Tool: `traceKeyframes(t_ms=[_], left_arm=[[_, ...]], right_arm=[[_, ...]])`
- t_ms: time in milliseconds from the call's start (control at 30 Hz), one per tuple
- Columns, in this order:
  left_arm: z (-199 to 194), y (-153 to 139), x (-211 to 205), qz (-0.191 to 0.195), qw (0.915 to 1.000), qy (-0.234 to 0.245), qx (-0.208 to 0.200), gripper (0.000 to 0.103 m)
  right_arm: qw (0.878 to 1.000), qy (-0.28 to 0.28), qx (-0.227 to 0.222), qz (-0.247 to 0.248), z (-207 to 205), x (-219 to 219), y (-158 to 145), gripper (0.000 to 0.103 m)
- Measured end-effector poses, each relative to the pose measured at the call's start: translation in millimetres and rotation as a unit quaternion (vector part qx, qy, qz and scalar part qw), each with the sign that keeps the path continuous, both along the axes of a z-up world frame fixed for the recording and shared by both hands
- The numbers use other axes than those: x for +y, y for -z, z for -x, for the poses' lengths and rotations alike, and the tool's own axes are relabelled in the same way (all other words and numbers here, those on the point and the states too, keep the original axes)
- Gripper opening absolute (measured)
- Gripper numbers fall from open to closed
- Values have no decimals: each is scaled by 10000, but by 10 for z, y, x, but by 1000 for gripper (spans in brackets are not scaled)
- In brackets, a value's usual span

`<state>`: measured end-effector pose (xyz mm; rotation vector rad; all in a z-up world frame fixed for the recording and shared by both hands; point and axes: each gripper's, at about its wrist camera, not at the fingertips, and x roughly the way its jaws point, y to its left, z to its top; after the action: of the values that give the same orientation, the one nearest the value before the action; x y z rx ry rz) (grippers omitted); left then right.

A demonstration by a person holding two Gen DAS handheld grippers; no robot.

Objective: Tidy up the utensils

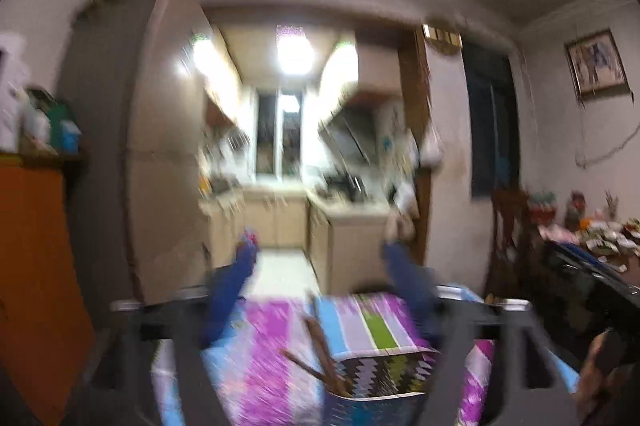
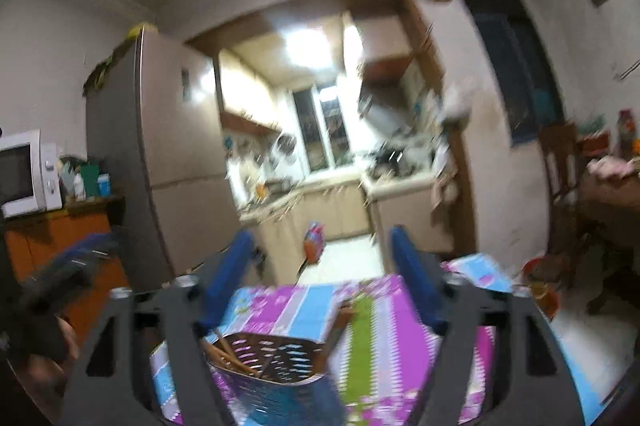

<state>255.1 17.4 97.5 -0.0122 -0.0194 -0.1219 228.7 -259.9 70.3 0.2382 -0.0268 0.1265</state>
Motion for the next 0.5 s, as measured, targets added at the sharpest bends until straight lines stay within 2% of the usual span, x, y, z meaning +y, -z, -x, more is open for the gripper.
traceKeyframes(t_ms=[33, 100, 167, 267, 333, 400, 500], left_arm=[[255, -102, 97, 10, 9996, -87, -274, 96], [692, -236, 240, -61, 9980, -219, -592, 98], [1008, -316, 303, -113, 9974, -300, -639, 98], [1428, -342, 397, -119, 9991, -285, -300, 98], [1634, -260, 369, -377, 9977, -474, 299, 98], [1845, -100, 327, -523, 9973, -410, 315, 98], [2043, 198, 297, -115, 9984, -254, 489, 98]], right_arm=[[9999, 135, -96, -5, 144, -79, -34, 99], [9979, 536, -346, 71, 577, -248, -96, 98], [9949, 872, -459, 204, 911, -344, -119, 98], [9868, 1530, -344, 394, 1371, -429, -89, 98], [9801, 1849, -26, 718, 1626, -408, -4, 98], [9781, 1915, -5, 817, 1802, -383, 100, 98], [9787, 1963, 79, 596, 2028, -342, 300, 98]])
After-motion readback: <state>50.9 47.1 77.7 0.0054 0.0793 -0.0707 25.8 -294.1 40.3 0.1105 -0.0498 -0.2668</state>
